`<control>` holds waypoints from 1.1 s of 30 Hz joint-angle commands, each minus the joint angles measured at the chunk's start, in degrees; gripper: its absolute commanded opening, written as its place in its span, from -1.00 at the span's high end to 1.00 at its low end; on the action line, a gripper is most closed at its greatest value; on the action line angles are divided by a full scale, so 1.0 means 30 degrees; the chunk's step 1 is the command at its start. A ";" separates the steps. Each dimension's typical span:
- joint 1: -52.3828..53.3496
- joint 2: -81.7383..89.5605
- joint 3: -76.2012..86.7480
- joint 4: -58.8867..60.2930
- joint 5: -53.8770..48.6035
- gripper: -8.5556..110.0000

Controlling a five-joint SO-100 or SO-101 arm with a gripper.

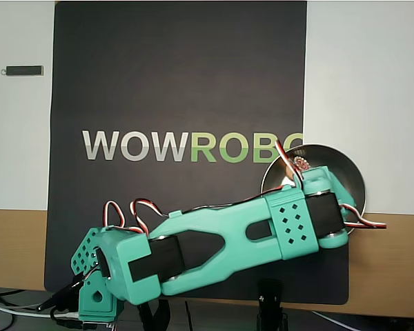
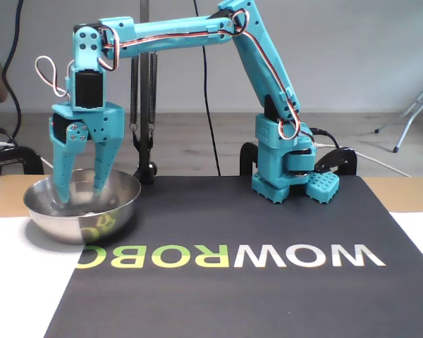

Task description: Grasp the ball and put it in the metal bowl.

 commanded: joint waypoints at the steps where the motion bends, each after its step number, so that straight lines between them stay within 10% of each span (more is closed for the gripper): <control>1: 0.0000 0.0146 -0.0762 0.0088 0.0029 -0.19; 23: 0.0000 0.0176 -0.0762 0.0117 0.0000 -0.17; 33: 0.0000 0.0264 -0.0732 0.0117 0.0029 0.86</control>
